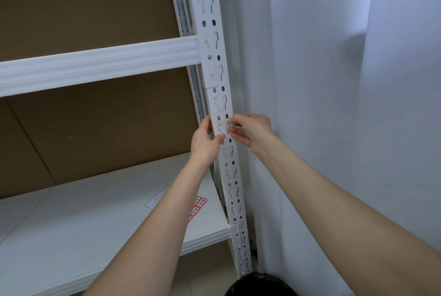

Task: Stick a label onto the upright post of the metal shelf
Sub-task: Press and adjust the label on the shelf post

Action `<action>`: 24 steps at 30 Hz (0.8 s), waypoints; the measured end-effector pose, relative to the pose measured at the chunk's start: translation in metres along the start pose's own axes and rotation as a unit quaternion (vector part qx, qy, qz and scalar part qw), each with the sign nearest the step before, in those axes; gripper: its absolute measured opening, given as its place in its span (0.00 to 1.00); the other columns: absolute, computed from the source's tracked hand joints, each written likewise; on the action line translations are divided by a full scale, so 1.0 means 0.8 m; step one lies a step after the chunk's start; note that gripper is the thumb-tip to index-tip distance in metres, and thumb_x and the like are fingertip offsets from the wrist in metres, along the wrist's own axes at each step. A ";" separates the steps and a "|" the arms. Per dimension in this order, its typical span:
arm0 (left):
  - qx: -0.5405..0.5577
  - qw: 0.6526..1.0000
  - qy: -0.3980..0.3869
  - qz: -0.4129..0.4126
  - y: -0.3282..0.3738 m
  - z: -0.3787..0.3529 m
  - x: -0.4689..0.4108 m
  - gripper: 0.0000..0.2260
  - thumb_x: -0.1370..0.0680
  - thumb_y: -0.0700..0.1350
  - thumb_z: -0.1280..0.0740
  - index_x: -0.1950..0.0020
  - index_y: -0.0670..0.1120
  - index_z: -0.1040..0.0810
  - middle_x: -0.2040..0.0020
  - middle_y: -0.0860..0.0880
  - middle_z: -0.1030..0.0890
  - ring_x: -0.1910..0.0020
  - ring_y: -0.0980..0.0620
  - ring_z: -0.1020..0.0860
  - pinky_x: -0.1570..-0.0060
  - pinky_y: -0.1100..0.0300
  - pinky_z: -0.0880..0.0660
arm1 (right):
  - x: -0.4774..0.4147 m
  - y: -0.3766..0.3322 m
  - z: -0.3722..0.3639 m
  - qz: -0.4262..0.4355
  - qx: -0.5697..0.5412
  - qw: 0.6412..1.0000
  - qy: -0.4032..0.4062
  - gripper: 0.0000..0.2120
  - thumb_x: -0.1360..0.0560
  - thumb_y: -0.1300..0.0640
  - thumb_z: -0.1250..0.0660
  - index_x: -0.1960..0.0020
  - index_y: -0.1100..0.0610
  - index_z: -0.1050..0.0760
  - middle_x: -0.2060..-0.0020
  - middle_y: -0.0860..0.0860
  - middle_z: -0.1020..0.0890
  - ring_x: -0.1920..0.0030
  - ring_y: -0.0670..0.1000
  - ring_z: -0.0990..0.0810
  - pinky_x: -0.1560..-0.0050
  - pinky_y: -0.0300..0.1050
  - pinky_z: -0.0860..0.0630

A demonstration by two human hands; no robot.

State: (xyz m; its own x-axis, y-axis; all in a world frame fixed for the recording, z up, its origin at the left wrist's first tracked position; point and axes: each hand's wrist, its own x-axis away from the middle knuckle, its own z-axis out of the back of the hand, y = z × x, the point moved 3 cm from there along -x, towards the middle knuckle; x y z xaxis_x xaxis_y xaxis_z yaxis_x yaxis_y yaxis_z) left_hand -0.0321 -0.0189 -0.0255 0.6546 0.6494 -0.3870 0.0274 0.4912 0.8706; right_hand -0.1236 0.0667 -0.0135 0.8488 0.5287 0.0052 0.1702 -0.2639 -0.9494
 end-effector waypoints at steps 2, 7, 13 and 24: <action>-0.002 1.000 0.000 0.000 0.000 0.000 0.000 0.22 0.22 0.35 0.37 0.30 0.50 0.32 0.35 0.50 0.24 0.35 0.51 0.27 0.39 0.48 0.25 | 0.001 0.001 0.000 -0.001 -0.007 1.000 -0.007 0.07 0.31 0.67 0.32 0.63 0.60 0.29 0.64 0.54 0.19 0.69 0.48 0.21 0.60 0.40 0.19; 0.002 1.000 0.002 0.003 0.000 0.001 0.000 0.22 0.22 0.35 0.37 0.31 0.51 0.32 0.36 0.51 0.23 0.36 0.52 0.26 0.39 0.48 0.26 | 0.002 -0.003 0.001 -0.005 -0.011 1.000 -0.011 0.06 0.31 0.65 0.31 0.60 0.60 0.28 0.63 0.55 0.19 0.68 0.50 0.21 0.59 0.42 0.18; 0.001 1.000 0.002 0.000 0.000 0.000 0.002 0.22 0.23 0.34 0.37 0.31 0.50 0.32 0.36 0.50 0.23 0.36 0.52 0.26 0.39 0.48 0.25 | 0.006 -0.002 0.004 -0.005 -0.014 1.000 -0.018 0.05 0.30 0.67 0.33 0.60 0.61 0.28 0.63 0.55 0.19 0.68 0.49 0.20 0.60 0.40 0.19; -0.005 1.000 0.002 -0.003 -0.003 0.001 -0.001 0.21 0.22 0.36 0.36 0.31 0.50 0.32 0.37 0.51 0.23 0.37 0.53 0.26 0.42 0.54 0.25 | 0.000 -0.009 0.006 0.102 0.068 0.992 0.022 0.05 0.29 0.60 0.31 0.63 0.58 0.22 0.66 0.52 0.18 0.69 0.49 0.18 0.63 0.42 0.20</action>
State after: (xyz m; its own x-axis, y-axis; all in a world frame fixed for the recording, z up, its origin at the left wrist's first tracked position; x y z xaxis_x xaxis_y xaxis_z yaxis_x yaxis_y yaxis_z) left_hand -0.0320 -0.0213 -0.0269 0.6508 0.6488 -0.3943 0.0235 0.5019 0.8646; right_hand -0.1270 0.0727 -0.0085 0.8799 0.4391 -0.1814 -0.0749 -0.2489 -0.9656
